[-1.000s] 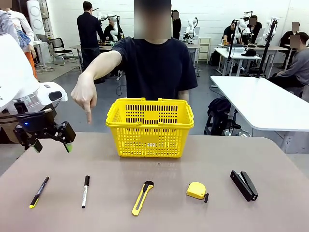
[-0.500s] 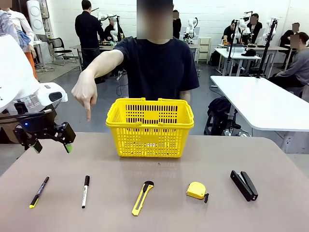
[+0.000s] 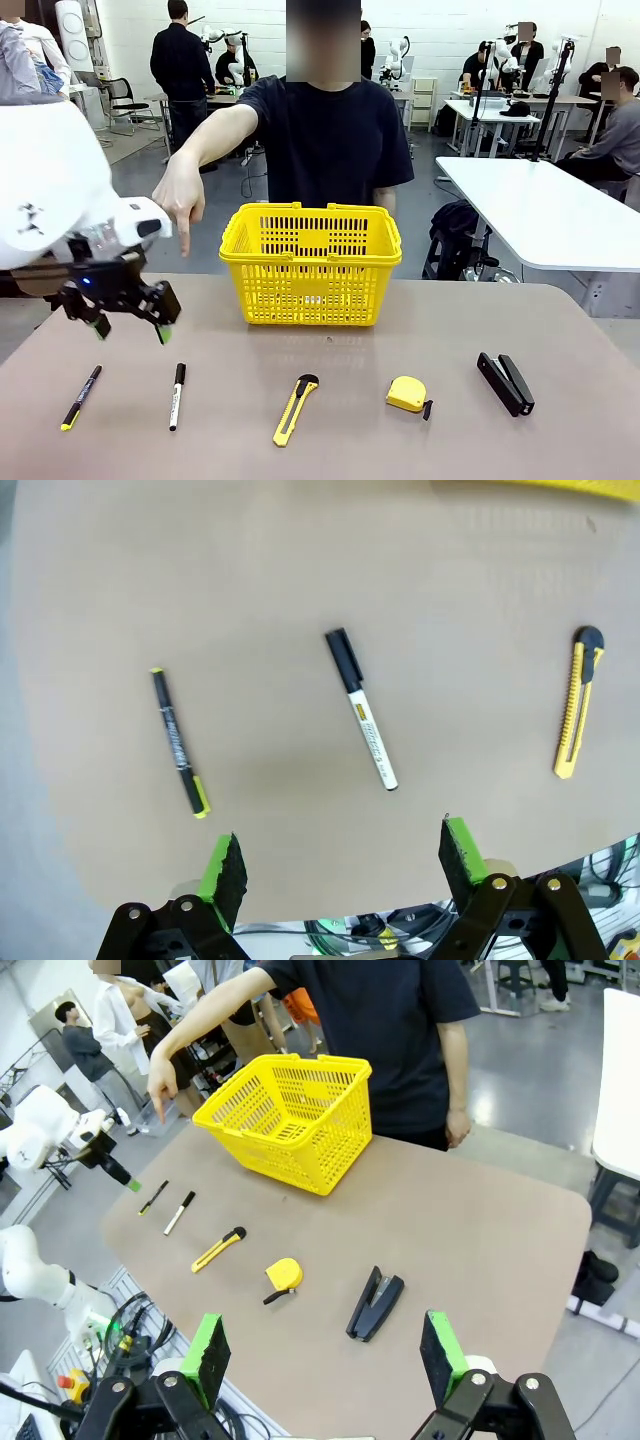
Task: Place the items the person wants into the basket.
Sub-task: Pick up the item the person points to and place it in the Market Basket.
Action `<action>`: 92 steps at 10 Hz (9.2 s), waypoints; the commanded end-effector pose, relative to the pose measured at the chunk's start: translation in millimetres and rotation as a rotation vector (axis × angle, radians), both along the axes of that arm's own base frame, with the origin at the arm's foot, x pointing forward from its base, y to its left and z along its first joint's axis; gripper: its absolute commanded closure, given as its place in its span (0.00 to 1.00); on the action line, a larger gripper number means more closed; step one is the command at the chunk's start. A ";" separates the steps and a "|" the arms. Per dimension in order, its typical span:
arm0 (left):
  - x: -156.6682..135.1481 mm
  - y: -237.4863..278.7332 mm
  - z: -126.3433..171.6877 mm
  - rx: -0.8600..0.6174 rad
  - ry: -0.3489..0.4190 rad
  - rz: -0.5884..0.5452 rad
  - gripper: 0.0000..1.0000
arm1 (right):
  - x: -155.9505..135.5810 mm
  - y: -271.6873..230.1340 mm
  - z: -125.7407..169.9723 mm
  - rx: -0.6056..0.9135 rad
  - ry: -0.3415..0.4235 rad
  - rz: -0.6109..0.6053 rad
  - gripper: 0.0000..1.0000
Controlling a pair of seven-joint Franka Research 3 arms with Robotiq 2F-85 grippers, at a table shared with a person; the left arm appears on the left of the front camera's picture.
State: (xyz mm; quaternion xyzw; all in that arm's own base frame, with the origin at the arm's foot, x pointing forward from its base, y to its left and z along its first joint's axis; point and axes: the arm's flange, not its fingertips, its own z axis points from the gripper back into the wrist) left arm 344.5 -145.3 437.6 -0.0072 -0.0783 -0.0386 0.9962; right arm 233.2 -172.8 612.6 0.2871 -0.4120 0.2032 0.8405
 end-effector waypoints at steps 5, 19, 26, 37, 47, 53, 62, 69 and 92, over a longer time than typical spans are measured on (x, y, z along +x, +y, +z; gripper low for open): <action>-3.0 -19.8 -108.0 0.030 0.083 0.096 0.00 | 0.3 -0.3 -1.7 0.003 -0.008 0.014 0.00; 3.3 -24.2 -146.0 0.059 0.141 0.092 1.00 | 0.3 -0.3 -1.7 0.003 -0.008 0.014 0.00; 3.7 -24.4 -144.1 0.053 0.150 0.089 1.00 | 0.3 -0.3 -1.7 0.003 -0.008 0.014 0.00; -0.9 0.8 74.0 0.055 0.094 -0.060 1.00 | 0.3 -0.3 -1.7 0.003 -0.008 0.014 0.00; -10.8 -1.6 111.2 0.054 0.042 -0.049 1.00 | 0.3 -0.3 -1.7 0.003 -0.008 0.014 0.00; -10.8 -1.6 111.2 0.054 0.042 -0.049 1.00 | 0.3 -0.3 -1.7 0.003 -0.008 0.014 0.00; 111.3 -108.2 180.8 0.209 -0.102 -1.018 0.89 | 0.3 -0.3 -1.7 0.003 -0.008 0.014 0.00; 155.0 -146.2 164.5 0.295 -0.047 -1.373 0.89 | 0.3 -0.3 -1.7 0.003 -0.008 0.014 0.00; 312.3 -202.4 12.2 0.203 0.199 -1.460 0.89 | 0.3 -0.3 -1.7 0.003 -0.008 0.014 0.00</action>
